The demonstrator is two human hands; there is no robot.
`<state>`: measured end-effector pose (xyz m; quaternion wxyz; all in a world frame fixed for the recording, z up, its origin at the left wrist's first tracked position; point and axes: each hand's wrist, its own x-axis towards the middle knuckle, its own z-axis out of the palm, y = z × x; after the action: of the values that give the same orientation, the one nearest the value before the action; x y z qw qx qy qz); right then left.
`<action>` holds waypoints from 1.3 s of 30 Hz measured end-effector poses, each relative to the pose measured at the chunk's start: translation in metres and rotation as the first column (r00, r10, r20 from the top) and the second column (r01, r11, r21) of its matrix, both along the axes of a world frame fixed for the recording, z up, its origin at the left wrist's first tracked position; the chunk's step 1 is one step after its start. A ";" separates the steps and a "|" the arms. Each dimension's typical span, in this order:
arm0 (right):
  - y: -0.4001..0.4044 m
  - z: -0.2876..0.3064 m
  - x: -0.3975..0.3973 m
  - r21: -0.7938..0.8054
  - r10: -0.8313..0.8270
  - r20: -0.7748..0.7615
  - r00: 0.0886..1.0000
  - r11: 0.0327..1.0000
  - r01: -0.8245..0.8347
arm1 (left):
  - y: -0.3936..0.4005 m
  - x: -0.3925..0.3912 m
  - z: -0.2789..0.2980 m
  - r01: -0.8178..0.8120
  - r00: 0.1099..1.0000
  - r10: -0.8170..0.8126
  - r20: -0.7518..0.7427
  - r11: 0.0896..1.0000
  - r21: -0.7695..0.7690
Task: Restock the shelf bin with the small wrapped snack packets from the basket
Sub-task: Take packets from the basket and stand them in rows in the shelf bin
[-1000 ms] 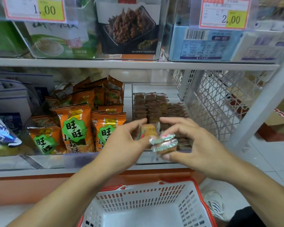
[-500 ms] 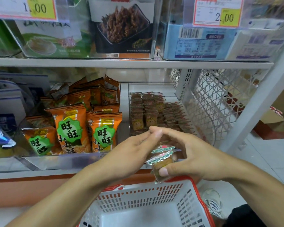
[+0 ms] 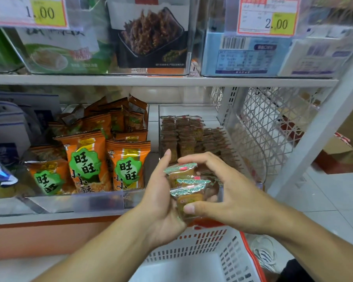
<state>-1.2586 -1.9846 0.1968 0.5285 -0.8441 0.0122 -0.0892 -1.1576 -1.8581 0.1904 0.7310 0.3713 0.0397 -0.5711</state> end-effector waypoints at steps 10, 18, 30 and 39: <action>-0.011 -0.002 -0.001 -0.232 0.055 -0.072 0.996 0.970 -0.070 | -0.007 -0.004 -0.008 0.010 1.000 -0.010 -0.010 1.000 -0.006; -0.060 -0.006 0.035 0.061 -0.272 0.097 0.957 0.962 0.267 | -0.019 0.000 -0.011 -0.213 0.796 0.134 0.590 0.975 0.065; -0.122 -0.062 0.108 -0.069 -0.431 -0.182 0.884 0.902 0.426 | -0.021 0.016 -0.060 -0.258 -0.334 -0.557 0.760 0.830 0.494; -0.114 -0.067 0.120 0.034 -0.559 -0.175 0.810 0.819 0.573 | -0.027 0.015 -0.063 -0.278 -0.321 -0.616 0.719 0.787 0.550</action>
<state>-1.1389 -2.0983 0.1293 0.5108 -0.7831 0.3083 -0.1754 -1.1423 -1.8852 0.1271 0.2059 0.8558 -0.4625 -0.1058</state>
